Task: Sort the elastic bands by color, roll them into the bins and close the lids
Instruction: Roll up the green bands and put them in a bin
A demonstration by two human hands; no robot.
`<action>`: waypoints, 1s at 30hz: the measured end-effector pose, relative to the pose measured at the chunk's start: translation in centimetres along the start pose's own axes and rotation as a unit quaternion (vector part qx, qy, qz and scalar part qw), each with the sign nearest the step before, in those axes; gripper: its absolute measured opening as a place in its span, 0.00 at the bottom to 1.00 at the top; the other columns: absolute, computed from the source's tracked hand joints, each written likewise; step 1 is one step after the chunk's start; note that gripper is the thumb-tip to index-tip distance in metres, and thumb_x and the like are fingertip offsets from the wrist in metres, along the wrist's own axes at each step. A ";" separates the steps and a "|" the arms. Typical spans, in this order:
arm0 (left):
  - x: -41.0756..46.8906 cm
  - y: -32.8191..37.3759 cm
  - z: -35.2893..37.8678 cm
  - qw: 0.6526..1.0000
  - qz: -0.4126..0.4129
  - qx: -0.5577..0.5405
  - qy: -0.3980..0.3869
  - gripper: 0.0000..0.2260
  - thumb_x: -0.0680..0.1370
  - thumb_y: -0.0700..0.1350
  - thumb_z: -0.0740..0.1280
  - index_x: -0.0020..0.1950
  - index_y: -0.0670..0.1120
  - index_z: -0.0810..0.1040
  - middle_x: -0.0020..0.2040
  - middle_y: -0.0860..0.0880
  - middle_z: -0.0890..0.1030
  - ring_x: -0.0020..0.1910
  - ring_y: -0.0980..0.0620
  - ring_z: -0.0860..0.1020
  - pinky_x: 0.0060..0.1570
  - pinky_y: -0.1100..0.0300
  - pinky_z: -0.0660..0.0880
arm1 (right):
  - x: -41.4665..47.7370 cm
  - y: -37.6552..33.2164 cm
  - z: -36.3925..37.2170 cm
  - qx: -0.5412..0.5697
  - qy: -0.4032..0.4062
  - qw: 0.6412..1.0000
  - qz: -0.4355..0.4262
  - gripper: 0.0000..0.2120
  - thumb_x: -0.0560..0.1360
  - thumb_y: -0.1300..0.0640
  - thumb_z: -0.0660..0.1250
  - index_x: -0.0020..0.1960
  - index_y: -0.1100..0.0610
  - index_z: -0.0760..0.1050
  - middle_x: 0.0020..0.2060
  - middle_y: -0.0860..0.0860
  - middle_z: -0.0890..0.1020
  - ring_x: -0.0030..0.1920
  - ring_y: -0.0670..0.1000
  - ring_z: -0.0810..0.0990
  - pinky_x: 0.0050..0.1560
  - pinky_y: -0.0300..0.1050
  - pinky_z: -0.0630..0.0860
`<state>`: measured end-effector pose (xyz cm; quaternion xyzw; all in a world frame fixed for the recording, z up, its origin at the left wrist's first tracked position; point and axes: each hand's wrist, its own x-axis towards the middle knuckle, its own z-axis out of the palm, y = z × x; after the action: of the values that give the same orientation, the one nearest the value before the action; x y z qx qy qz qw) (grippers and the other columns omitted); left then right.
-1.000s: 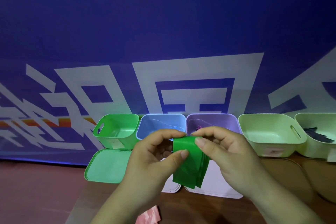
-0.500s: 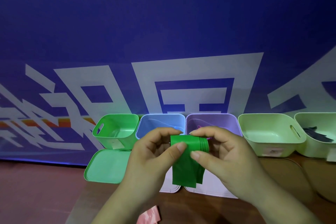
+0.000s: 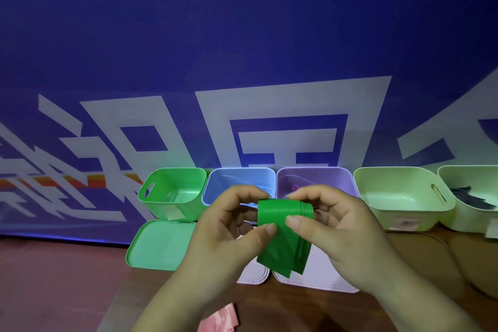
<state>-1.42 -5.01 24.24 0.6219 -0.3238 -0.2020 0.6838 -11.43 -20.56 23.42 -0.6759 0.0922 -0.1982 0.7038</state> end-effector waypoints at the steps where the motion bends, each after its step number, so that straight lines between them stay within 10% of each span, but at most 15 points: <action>1: 0.0 0.0 -0.1 1.000 0.001 0.000 -0.005 0.15 0.69 0.35 0.74 0.51 0.50 0.80 0.45 0.47 0.84 0.42 0.49 0.80 0.42 0.58 0.78 | 0.1 0.1 0.0 -0.006 0.002 1.000 0.000 0.11 0.68 0.56 0.78 0.48 0.48 0.82 0.44 0.53 0.85 0.44 0.58 0.83 0.47 0.44 0.81; 13: 0.1 -0.5 -0.3 1.000 0.010 0.001 -0.005 0.15 0.66 0.42 0.76 0.51 0.50 0.80 0.45 0.42 0.82 0.43 0.42 0.76 0.45 0.45 0.75 | 0.2 0.7 -0.2 -0.022 -0.014 1.000 -0.013 0.15 0.64 0.45 0.74 0.50 0.46 0.81 0.45 0.59 0.82 0.44 0.64 0.78 0.49 0.58 0.79; 30: 0.2 -0.2 0.1 0.999 -0.022 -0.032 0.013 0.10 0.69 0.35 0.72 0.46 0.48 0.81 0.38 0.46 0.81 0.37 0.51 0.77 0.37 0.61 0.76 | 0.1 0.9 -0.4 -0.099 -0.044 0.993 -0.050 0.16 0.66 0.55 0.73 0.53 0.46 0.77 0.46 0.48 0.81 0.45 0.53 0.82 0.50 0.47 0.80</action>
<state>-1.31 -5.21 24.05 0.6089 -0.2947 -0.2196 0.7030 -11.38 -20.98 22.51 -0.7543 0.0463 -0.1931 0.6258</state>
